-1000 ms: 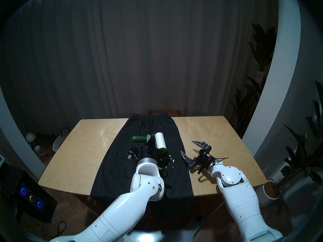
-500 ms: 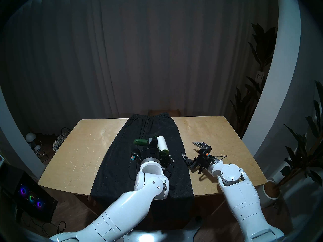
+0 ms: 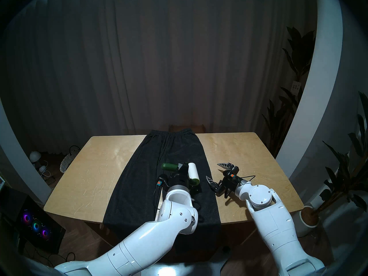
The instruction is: Remove lint and debris from pants with a lint roller
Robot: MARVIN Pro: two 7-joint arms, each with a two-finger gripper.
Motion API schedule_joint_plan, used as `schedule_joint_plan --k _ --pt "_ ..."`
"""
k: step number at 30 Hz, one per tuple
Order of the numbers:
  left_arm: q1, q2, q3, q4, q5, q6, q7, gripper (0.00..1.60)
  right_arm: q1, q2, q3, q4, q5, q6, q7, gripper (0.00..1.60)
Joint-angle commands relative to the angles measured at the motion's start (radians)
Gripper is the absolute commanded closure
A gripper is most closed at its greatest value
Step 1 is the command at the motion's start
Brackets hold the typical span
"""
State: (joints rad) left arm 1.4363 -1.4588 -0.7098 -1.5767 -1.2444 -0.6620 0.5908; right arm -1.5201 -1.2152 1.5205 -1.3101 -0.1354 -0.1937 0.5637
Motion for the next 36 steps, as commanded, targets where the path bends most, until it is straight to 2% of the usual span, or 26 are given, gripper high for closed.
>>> schedule_joint_plan --k 1,2,7,18,21,25,27,32,36 --pt "-0.06 -0.021 0.033 0.035 0.005 -0.041 -0.041 1.6 0.006 0.013 0.009 -0.003 -0.003 0.023 0.003 0.0" --pt "-0.065 -0.018 0.045 0.044 0.006 -0.056 -0.077 1.6 0.004 0.016 0.009 -0.005 -0.003 0.023 0.006 0.0" --pt "-0.091 -0.022 0.088 0.079 -0.007 -0.078 -0.12 1.6 -0.002 0.022 0.007 -0.01 -0.001 0.022 0.018 0.0" --pt "-0.129 -0.052 0.13 0.163 -0.009 -0.131 -0.142 1.6 -0.017 0.019 0.006 -0.028 -0.008 0.026 0.027 0.0" --pt "-0.139 -0.067 0.136 0.209 0.019 -0.133 -0.169 1.6 -0.018 0.018 0.005 -0.03 -0.011 0.027 0.028 0.0" --pt "-0.161 -0.084 0.152 0.254 0.034 -0.111 -0.134 1.6 -0.019 0.015 0.004 -0.032 -0.014 0.027 0.028 0.0" --pt "-0.163 -0.085 0.154 0.258 0.034 -0.107 -0.129 1.6 -0.018 0.014 0.004 -0.032 -0.015 0.026 0.027 0.0" --pt "-0.18 -0.083 0.183 0.282 0.101 -0.102 -0.064 1.6 -0.015 0.01 0.003 -0.03 -0.016 0.027 0.028 0.0" --pt "-0.187 -0.079 0.191 0.282 0.114 -0.087 -0.037 1.6 -0.014 0.01 0.002 -0.029 -0.016 0.027 0.029 0.0"
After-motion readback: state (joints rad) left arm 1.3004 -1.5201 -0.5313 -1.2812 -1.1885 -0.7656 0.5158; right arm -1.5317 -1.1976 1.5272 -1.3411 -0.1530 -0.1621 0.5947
